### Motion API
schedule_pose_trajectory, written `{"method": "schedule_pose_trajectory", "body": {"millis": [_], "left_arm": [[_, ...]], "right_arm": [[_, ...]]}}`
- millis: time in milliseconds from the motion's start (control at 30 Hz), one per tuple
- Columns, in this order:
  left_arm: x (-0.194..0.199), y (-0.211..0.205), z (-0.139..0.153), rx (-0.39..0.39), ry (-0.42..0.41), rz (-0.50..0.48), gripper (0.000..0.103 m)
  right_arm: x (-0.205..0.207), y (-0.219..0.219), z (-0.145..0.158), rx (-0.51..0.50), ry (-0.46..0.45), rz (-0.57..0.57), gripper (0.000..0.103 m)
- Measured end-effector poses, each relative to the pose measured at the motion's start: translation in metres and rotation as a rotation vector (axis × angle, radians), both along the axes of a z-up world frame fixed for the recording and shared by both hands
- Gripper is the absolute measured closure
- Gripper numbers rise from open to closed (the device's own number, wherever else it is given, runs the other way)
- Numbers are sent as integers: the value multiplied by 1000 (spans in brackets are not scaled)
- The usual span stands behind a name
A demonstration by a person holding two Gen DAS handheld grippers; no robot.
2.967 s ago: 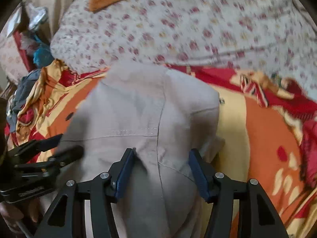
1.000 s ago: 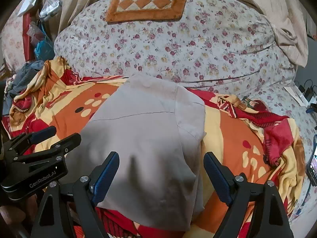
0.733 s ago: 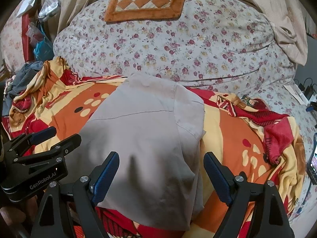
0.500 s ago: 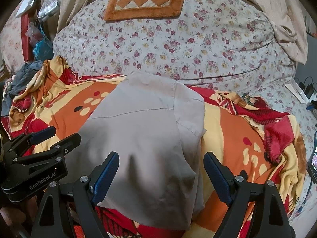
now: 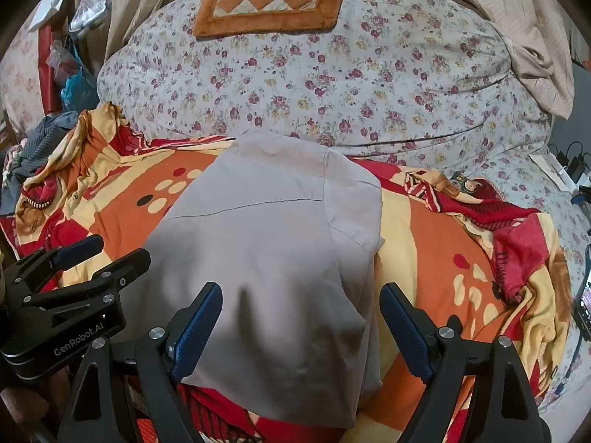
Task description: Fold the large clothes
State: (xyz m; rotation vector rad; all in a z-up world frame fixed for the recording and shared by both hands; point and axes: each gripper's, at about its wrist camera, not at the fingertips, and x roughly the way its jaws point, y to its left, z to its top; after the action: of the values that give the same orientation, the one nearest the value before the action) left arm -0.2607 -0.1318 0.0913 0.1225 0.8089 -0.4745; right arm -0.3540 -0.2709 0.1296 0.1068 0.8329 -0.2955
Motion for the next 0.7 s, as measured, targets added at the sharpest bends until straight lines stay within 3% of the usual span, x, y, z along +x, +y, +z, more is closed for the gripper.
{"method": "schedule_pose_trajectory", "body": {"millis": [700], "left_arm": [[2, 3, -3, -1, 8, 2, 35]], "right_arm": [[1, -4, -8, -35, 36, -10, 18]]}}
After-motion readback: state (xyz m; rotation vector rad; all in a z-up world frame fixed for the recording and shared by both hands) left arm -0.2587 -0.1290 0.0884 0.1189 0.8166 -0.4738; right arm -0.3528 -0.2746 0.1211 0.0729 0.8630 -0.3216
